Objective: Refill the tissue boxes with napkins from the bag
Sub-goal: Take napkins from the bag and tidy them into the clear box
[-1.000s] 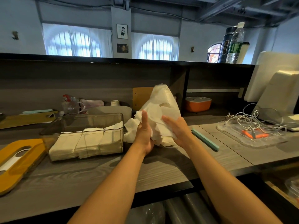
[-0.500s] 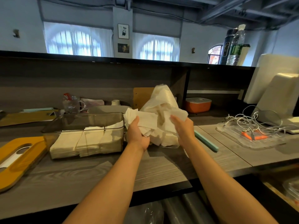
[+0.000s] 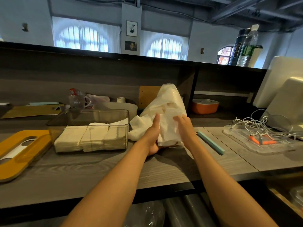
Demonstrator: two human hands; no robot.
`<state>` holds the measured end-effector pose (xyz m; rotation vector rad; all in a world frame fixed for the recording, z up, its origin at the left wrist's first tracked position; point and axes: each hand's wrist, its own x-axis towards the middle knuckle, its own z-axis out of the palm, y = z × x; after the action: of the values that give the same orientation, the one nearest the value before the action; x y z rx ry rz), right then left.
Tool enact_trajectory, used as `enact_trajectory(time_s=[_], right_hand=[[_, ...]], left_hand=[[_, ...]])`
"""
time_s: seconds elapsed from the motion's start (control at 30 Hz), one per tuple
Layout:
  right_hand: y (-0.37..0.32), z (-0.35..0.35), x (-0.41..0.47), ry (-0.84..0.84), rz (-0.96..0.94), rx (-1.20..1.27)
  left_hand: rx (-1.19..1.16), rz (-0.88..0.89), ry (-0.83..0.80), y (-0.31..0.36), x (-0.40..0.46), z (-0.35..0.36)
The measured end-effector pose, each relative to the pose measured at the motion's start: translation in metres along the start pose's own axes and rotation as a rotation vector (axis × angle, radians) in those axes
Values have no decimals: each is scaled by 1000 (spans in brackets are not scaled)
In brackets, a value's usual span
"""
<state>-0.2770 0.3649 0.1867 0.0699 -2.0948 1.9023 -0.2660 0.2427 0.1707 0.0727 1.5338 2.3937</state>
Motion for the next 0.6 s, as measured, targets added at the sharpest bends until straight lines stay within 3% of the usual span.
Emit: enact_trajectory(time_s=[0.13,0.27,0.6], right_hand=[[0,0,1,6,40,76],[-1,1,-1,36,7,85],[-8,-16,-2,252,-30,411]], left_hand=[[135,43,10,-6,1,1],[128,88,74,-9,7,1],[-271,89,87,1,9,-11]])
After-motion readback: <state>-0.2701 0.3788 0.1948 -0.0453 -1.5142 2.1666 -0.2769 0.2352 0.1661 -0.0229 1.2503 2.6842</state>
